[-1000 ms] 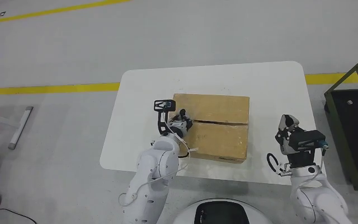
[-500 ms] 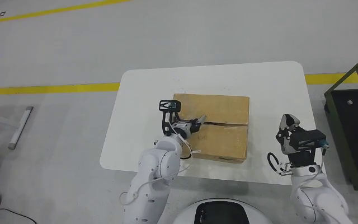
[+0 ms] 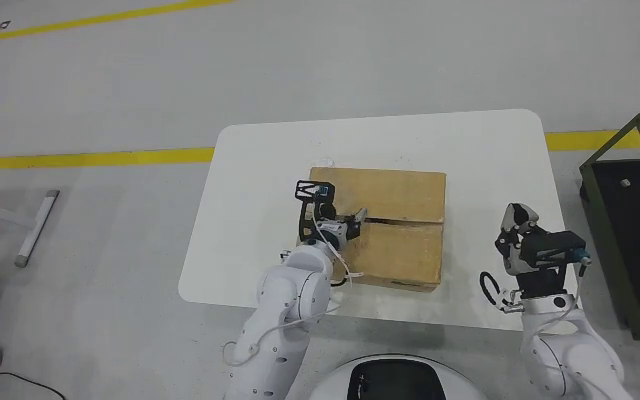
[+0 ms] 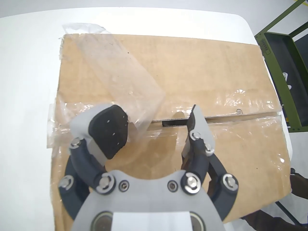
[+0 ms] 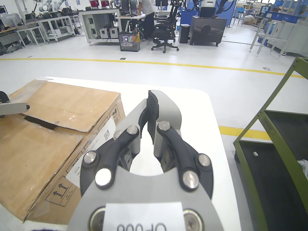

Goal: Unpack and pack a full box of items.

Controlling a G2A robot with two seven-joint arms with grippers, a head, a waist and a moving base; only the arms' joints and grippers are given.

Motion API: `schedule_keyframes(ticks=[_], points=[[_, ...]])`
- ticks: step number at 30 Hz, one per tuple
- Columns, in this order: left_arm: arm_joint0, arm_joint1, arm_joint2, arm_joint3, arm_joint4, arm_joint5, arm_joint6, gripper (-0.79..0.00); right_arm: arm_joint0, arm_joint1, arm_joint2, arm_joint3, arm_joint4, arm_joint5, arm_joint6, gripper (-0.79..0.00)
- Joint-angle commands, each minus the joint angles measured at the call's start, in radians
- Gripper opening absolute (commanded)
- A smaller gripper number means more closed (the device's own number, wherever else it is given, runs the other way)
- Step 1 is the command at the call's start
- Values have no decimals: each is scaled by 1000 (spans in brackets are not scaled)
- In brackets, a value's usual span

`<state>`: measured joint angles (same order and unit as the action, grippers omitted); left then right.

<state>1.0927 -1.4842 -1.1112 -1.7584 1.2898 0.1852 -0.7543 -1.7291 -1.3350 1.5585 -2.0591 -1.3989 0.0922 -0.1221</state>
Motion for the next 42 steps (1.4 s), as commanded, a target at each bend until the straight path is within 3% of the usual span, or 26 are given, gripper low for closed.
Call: schedule_keyframes(ticks=[1, 6, 9, 20, 40, 41, 42], points=[[-4, -1, 3, 4, 10, 11, -3, -468, 1, 0, 1, 1, 1, 0, -1, -785], [-7, -2, 5, 9, 27, 19, -2, -554, 3, -1, 2, 4, 4, -1, -2, -785], [-8, -3, 4, 11, 32, 21, 0, -785, 5, -1, 1, 6, 7, -2, -2, -785], [-9, -3, -43, -25, 35, 64, 58, -785, 44, -2, -9, 10, 2, -22, -2, -785], [-31, 16, -265, 0, 100, 126, 117, -785, 213, -8, -171, 124, -33, -143, 29, -785], [-31, 17, -275, 7, 108, 133, 119, -763, 217, -9, -176, 135, -36, -142, 31, -785], [-31, 18, -282, 11, 109, 139, 118, -628, 221, -9, -180, 145, -36, -141, 33, -785]])
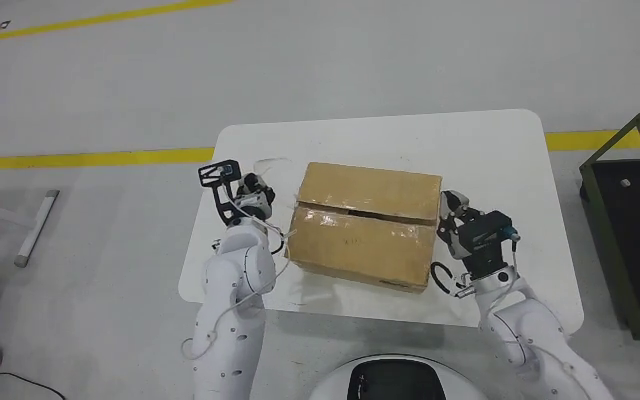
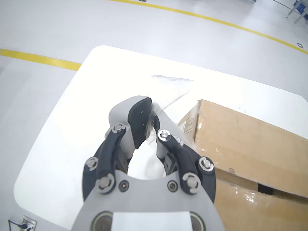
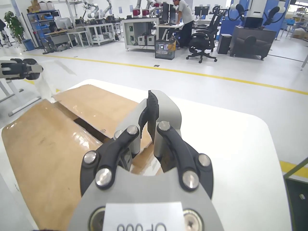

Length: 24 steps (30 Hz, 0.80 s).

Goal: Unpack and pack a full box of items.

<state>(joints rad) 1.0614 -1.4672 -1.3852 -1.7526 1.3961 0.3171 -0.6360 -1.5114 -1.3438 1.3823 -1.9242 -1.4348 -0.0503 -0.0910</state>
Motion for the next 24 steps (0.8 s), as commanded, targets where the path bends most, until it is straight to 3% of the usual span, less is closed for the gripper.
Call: schedule_keyframes(ticks=[1, 2, 3, 12, 24], points=[[1, 1, -17, 11, 1, 16, -4, -496, 7, -1, -8, 18, -2, 1, 5, -785], [1, 2, -24, 18, 6, 25, -12, -212, 10, -1, -11, 23, -7, 3, 6, -785], [0, 2, -29, 20, 7, 36, -18, -18, 12, -1, -13, 26, -7, 3, 6, -785], [4, 0, -39, 34, 20, 86, -32, 0, 19, -1, -12, 27, 1, 8, 8, -785], [-35, 2, -70, 35, 8, 64, -19, 0, 25, -4, 0, -5, 70, 21, -33, -785]])
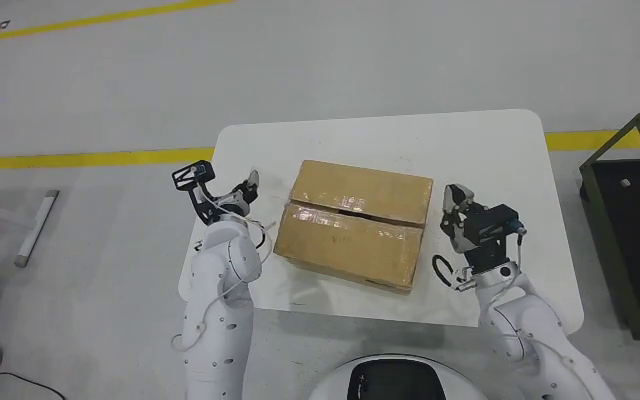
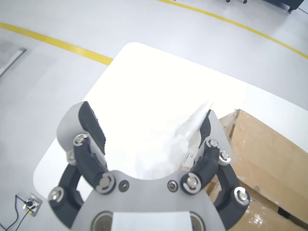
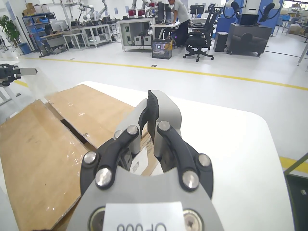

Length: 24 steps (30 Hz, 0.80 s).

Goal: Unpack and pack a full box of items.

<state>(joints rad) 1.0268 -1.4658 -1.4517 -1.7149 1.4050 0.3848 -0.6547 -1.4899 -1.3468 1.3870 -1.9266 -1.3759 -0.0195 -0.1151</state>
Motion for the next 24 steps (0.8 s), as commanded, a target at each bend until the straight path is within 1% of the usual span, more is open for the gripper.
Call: schedule_keyframes(ticks=[1, 10, 24], points=[[-1, 1, -5, -5, 2, -8, 0, 0, 6, 0, -8, -1, 8, -21, -12, -785], [5, 5, -22, -17, 20, -22, -4, 0, 24, 2, -69, 51, -69, -80, 27, -785], [9, 9, -44, -42, 28, -36, -20, 0, 30, 3, -84, 74, -75, -92, 92, -785]])
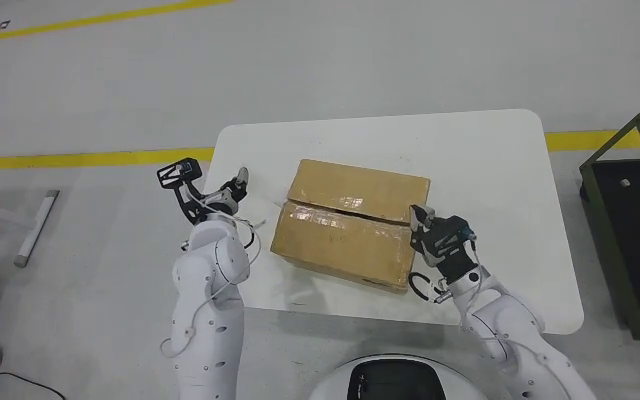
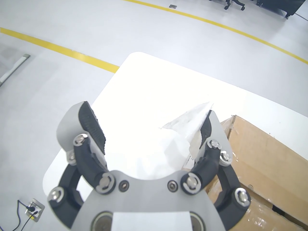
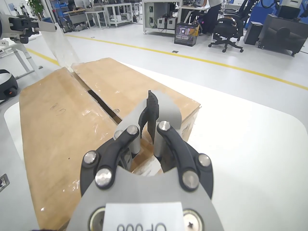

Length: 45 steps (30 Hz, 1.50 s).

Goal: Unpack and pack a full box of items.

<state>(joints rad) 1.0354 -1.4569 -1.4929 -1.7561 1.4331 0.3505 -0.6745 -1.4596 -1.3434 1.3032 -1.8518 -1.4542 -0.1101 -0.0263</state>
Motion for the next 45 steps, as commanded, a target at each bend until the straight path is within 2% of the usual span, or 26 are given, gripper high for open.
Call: schedule_keyframes(ticks=[1, 14, 20, 21, 22, 24, 26, 34, 45], points=[[1, 1, -6, -2, 3, -3, -1, 0, -2, 0, 0, 0, 6, -3, 8, -785], [-1, 7, -29, -13, 9, -26, -15, 0, -1, 2, 1, 0, 7, 2, 37, -785], [43, 15, -15, -28, 91, -105, -26, 0, -11, 2, 23, -31, 34, 40, 12, -785], [54, 16, -15, -30, 97, -110, -29, -108, -16, 3, 30, -41, 36, 48, 5, -785], [65, 17, -16, -31, 110, -115, -29, -342, -23, 3, 38, -49, 39, 56, -3, -785], [88, 22, -13, -26, 180, -139, -25, -662, -38, 5, 59, -63, 36, 70, -14, -785], [111, 26, -11, -18, 218, -159, -26, -785, -53, 8, 84, -74, 17, 86, -26, -785], [181, 32, 20, 1, 265, -263, -50, -785, -115, 12, 155, -44, 19, 145, -66, -785], [199, 32, 71, -3, 216, -379, -68, -785, -117, 10, 157, 36, 22, 168, -87, -785]])
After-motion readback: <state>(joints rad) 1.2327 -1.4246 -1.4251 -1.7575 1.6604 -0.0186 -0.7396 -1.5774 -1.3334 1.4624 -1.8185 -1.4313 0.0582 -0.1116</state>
